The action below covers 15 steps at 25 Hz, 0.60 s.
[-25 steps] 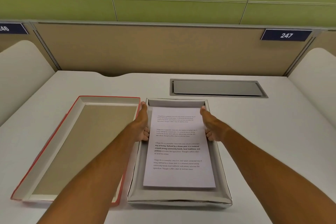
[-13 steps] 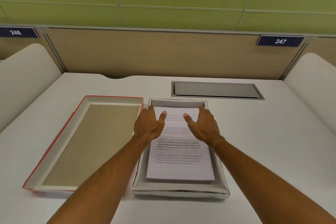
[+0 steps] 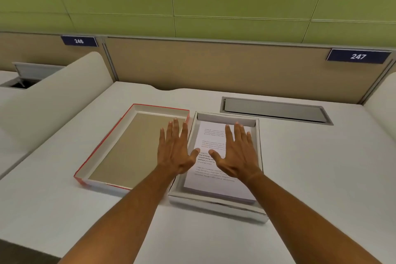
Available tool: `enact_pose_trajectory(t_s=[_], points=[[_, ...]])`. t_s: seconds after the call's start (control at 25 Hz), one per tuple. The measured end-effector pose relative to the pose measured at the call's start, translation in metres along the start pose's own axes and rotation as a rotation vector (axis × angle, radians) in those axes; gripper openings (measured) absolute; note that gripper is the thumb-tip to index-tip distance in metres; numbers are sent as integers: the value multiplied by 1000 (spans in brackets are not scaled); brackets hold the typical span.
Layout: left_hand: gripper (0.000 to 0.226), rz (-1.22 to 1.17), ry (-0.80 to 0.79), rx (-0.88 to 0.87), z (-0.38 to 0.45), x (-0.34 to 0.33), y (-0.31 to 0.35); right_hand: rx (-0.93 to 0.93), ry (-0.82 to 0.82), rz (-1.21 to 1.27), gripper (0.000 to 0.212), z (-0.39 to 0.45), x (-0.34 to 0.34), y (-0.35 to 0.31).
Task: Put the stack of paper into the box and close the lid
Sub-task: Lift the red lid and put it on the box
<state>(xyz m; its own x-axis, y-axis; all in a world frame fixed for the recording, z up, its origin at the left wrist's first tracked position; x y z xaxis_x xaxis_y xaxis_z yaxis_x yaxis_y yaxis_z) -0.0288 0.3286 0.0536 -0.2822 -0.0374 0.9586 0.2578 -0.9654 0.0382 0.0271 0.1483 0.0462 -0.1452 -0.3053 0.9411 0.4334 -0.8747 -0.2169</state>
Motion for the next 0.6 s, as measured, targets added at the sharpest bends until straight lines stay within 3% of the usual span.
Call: enact_pose_trajectory(t_s=[0.28, 0.6], points=[[94, 56, -41, 43, -32, 6, -19, 66, -24, -38, 105, -18, 1, -24], [83, -50, -135, 50, -21, -15, -49, 3, -6, -84, 104, -13, -9, -47]])
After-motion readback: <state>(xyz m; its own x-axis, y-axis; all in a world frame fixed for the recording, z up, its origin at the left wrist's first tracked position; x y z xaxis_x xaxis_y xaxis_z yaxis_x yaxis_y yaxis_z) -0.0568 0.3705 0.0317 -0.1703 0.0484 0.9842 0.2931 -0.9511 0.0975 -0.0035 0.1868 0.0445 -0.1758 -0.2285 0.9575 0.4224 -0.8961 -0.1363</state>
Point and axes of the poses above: each hand's wrist, its own z-axis towards the middle knuckle, its own x-axis out of the back of the hand, y = z × x, the point moved 6 cm from there along z, towards the middle knuckle, and after that the axes turned 10 degrees about y, right-handed, at the moved point
